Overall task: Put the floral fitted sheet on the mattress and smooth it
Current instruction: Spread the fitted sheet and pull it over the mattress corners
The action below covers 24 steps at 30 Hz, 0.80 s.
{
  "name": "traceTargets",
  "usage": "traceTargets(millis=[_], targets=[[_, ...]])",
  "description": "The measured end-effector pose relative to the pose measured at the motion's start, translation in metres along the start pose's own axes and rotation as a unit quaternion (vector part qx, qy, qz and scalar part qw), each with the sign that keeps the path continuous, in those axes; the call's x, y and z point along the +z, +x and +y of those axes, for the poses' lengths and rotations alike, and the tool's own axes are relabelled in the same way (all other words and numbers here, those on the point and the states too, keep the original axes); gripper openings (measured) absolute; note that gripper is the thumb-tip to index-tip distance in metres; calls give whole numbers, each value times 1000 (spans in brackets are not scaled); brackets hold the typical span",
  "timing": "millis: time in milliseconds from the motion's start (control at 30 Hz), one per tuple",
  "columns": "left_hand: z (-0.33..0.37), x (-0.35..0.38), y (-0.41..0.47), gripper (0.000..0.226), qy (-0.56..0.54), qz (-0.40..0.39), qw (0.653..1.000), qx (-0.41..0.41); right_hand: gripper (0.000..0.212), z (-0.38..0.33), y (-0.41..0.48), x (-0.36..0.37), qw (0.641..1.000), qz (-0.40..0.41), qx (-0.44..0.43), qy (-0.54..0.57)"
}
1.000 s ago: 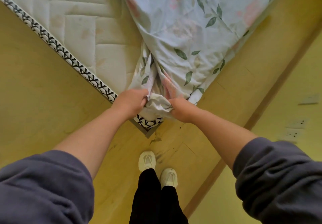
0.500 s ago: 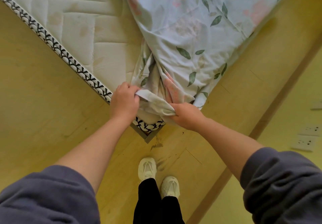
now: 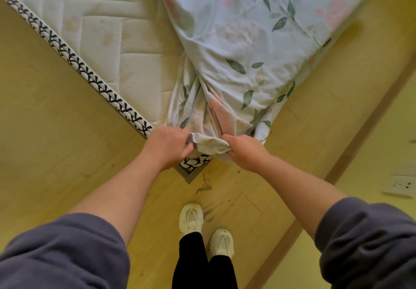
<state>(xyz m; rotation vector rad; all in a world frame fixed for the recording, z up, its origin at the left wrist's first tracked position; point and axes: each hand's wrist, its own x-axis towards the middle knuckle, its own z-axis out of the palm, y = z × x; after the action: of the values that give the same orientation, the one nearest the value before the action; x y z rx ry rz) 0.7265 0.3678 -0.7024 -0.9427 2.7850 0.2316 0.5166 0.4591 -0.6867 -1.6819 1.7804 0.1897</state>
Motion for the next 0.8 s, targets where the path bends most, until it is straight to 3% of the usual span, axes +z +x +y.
traceTargets(millis=[167, 333, 800], targets=[[1, 10, -4, 46, 28, -3, 1000, 6, 7, 3, 5, 2, 1000, 2, -2, -5], [5, 12, -3, 29, 49, -40, 997, -38, 8, 2, 8, 8, 1000, 9, 10, -8], [9, 14, -2, 28, 40, -46, 997, -54, 5, 1, 9, 18, 999, 25, 23, -13]])
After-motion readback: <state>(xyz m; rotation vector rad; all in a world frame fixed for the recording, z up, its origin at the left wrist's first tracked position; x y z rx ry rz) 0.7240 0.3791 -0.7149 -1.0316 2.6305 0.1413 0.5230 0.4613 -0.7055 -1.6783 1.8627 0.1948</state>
